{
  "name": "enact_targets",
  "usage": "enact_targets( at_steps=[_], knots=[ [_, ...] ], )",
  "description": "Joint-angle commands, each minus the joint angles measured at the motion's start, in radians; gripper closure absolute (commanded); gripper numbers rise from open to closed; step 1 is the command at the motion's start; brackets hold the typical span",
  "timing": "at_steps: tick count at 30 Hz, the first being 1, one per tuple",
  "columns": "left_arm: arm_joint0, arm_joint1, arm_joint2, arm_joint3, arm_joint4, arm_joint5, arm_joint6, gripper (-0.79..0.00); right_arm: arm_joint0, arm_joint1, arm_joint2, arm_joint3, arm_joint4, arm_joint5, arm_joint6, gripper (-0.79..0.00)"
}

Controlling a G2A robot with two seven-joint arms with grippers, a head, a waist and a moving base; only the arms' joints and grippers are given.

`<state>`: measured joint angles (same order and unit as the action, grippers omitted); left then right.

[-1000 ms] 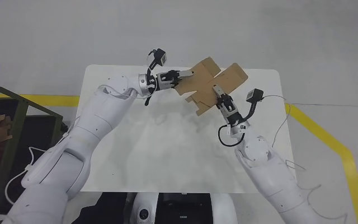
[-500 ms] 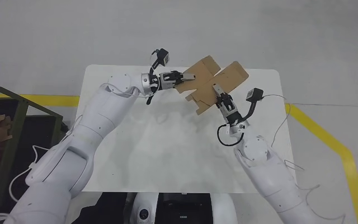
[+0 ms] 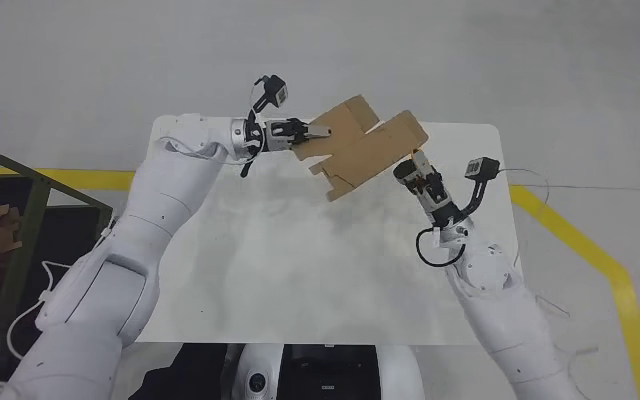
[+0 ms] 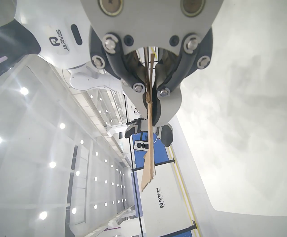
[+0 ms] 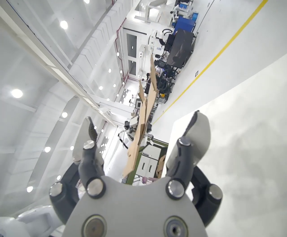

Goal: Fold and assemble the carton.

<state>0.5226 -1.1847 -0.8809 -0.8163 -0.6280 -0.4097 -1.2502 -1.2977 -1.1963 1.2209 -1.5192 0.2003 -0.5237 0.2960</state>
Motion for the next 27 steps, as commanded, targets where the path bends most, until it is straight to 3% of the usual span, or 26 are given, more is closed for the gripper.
enact_targets(
  at_steps=[1,8,17,23,27],
  knots=[
    [0.002,0.007,-0.014,0.003,0.009,-0.001,-0.031,0.000,-0.003,0.008,0.021,0.008,0.037,-0.012,0.118,-0.785],
    [0.040,0.022,-0.033,-0.032,-0.002,0.023,-0.184,0.000,0.012,0.038,0.100,0.071,0.155,0.001,0.448,-0.785],
    [0.087,0.057,-0.054,-0.122,0.079,0.068,-0.228,0.000,0.077,0.073,0.152,0.111,0.149,0.084,0.815,-0.785],
    [0.111,0.077,-0.056,-0.202,0.100,0.088,-0.248,0.000,0.148,0.086,0.149,0.143,0.171,0.165,0.974,-0.785],
    [0.121,0.085,-0.062,-0.205,0.080,0.084,-0.244,0.000,0.169,0.089,0.154,0.154,0.157,0.171,0.988,-0.785]
  ],
)
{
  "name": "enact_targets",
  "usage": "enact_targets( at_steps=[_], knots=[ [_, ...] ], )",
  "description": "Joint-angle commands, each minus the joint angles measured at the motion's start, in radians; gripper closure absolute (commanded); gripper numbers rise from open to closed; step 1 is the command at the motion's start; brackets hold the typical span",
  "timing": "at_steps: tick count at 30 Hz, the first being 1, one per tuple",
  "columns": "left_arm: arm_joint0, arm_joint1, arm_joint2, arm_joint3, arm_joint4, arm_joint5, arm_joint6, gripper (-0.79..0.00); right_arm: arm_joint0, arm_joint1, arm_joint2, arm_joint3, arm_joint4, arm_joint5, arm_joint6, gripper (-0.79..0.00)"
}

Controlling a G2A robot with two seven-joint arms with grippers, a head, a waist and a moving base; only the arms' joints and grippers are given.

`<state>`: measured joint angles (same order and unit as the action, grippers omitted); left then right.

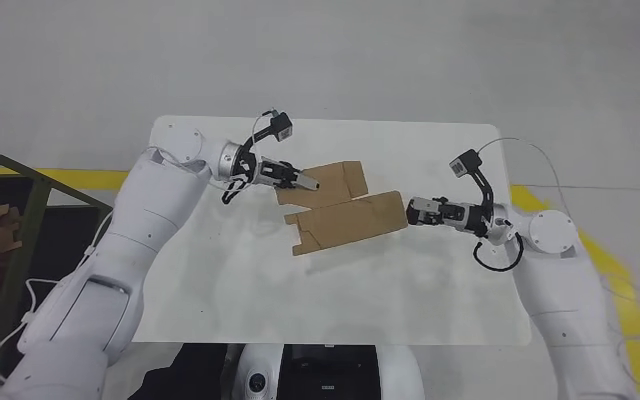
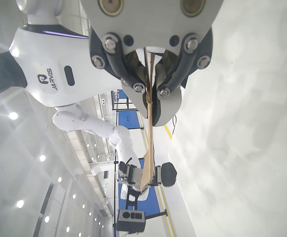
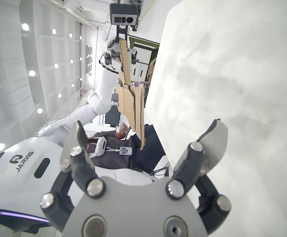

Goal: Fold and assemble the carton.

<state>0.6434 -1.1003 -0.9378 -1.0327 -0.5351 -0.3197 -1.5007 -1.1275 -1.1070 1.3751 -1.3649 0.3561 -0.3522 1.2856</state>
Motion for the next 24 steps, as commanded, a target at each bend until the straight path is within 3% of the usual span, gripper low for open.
enact_targets(
  at_steps=[1,13,19,24],
  knots=[
    [0.000,0.001,-0.005,0.011,-0.013,-0.006,0.006,0.000,-0.001,0.000,0.000,-0.001,0.001,-0.001,-0.002,-0.785],
    [0.000,0.001,-0.005,0.011,-0.013,-0.006,0.006,0.000,-0.001,0.000,0.000,-0.001,0.001,-0.001,-0.002,-0.785],
    [0.035,0.009,-0.015,-0.056,0.030,0.020,0.056,0.000,-0.007,0.000,-0.002,-0.012,0.002,0.010,-0.023,-0.785],
    [0.047,0.013,-0.028,-0.080,0.024,0.024,0.053,0.000,0.008,0.006,-0.008,-0.005,0.025,0.010,0.038,-0.785]
  ],
)
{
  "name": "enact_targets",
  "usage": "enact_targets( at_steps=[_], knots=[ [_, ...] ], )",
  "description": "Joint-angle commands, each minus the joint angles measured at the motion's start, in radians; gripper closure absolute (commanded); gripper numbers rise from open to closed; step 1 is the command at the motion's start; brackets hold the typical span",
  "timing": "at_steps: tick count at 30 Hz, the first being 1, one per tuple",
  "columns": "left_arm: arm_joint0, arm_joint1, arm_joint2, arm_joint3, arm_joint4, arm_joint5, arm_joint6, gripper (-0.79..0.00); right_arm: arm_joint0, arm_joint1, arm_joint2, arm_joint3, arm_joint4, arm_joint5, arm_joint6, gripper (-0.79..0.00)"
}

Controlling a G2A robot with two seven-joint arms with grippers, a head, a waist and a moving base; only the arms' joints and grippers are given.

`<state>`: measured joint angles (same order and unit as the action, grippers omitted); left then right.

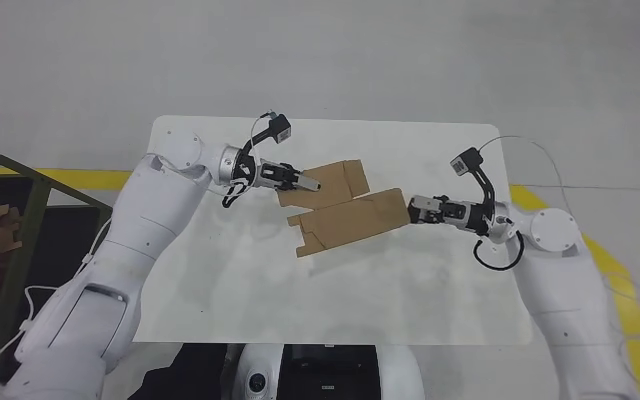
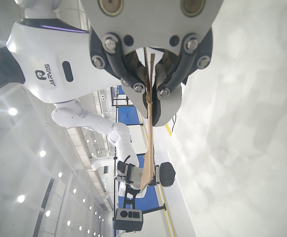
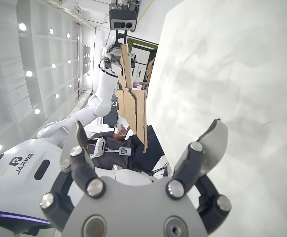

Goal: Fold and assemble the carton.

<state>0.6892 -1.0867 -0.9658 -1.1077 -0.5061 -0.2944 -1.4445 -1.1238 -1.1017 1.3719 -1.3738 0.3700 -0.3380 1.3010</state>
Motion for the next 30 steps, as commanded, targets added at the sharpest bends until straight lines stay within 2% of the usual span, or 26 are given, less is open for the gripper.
enact_targets(
  at_steps=[1,11,30],
  knots=[
    [0.002,-0.001,0.000,-0.010,-0.010,-0.003,-0.007,0.000,0.010,0.000,-0.010,0.013,0.028,-0.010,0.039,-0.785],
    [-0.022,-0.017,0.036,-0.016,-0.023,0.007,-0.025,0.000,0.080,-0.015,-0.103,0.126,0.130,-0.062,0.120,-0.785],
    [-0.063,-0.044,0.077,0.061,-0.044,-0.001,-0.044,0.000,0.102,-0.007,-0.189,0.086,0.145,-0.073,0.108,-0.785]
  ],
)
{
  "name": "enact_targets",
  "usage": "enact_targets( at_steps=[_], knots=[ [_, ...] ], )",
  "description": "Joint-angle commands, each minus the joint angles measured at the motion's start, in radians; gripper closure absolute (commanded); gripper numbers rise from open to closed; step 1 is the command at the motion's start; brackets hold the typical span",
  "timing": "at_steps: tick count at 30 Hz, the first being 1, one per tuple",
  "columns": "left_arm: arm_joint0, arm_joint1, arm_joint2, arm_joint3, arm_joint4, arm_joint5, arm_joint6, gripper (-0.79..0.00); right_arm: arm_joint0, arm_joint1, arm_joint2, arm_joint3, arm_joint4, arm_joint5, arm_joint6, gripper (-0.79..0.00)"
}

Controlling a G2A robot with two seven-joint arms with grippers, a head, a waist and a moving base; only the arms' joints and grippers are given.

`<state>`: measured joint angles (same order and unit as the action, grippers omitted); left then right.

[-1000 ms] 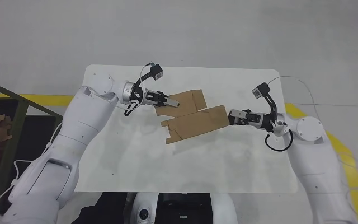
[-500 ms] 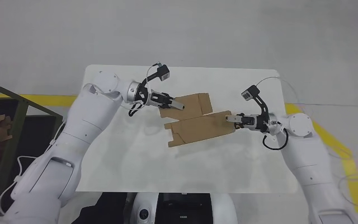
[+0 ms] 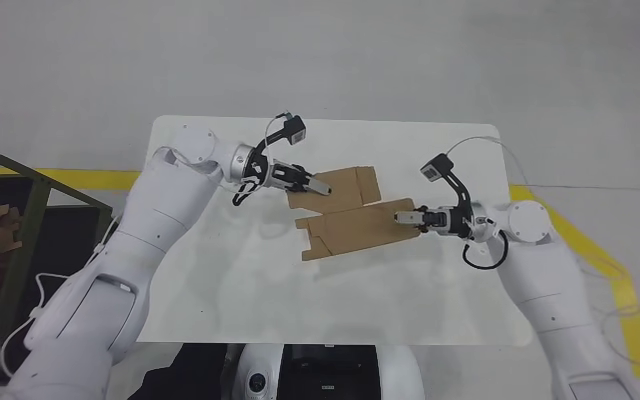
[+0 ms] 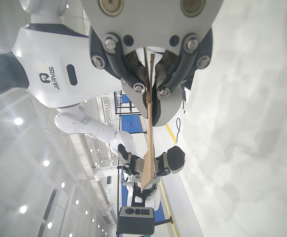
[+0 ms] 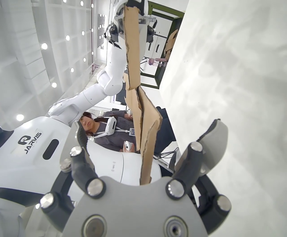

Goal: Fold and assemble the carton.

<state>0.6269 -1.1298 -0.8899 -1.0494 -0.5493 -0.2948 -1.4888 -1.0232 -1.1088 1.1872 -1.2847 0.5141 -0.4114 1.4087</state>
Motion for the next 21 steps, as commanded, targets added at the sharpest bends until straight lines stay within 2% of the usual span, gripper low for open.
enact_targets(
  at_steps=[1,11,13,14,16,21],
  knots=[
    [-0.002,-0.002,0.003,0.005,0.000,-0.002,-0.002,0.000,0.003,0.001,-0.008,-0.008,-0.002,0.000,0.000,-0.785],
    [-0.015,-0.011,0.013,0.021,0.005,-0.001,-0.005,0.000,0.015,0.011,-0.032,-0.016,-0.005,-0.005,-0.005,-0.773],
    [-0.016,-0.012,0.013,0.023,0.006,-0.002,-0.006,0.000,0.017,0.013,-0.035,-0.011,-0.004,-0.006,-0.006,-0.671],
    [-0.016,-0.013,0.013,0.024,0.006,-0.001,-0.008,0.000,0.018,0.013,-0.037,-0.010,-0.003,-0.006,-0.006,-0.536],
    [-0.017,-0.013,0.013,0.025,0.008,-0.001,-0.008,0.000,0.019,0.015,-0.040,-0.006,-0.003,-0.006,-0.006,-0.388],
    [-0.017,-0.014,0.011,0.026,0.011,0.001,-0.007,0.000,0.023,0.018,-0.054,0.005,0.001,-0.005,-0.005,-0.271]
  ],
)
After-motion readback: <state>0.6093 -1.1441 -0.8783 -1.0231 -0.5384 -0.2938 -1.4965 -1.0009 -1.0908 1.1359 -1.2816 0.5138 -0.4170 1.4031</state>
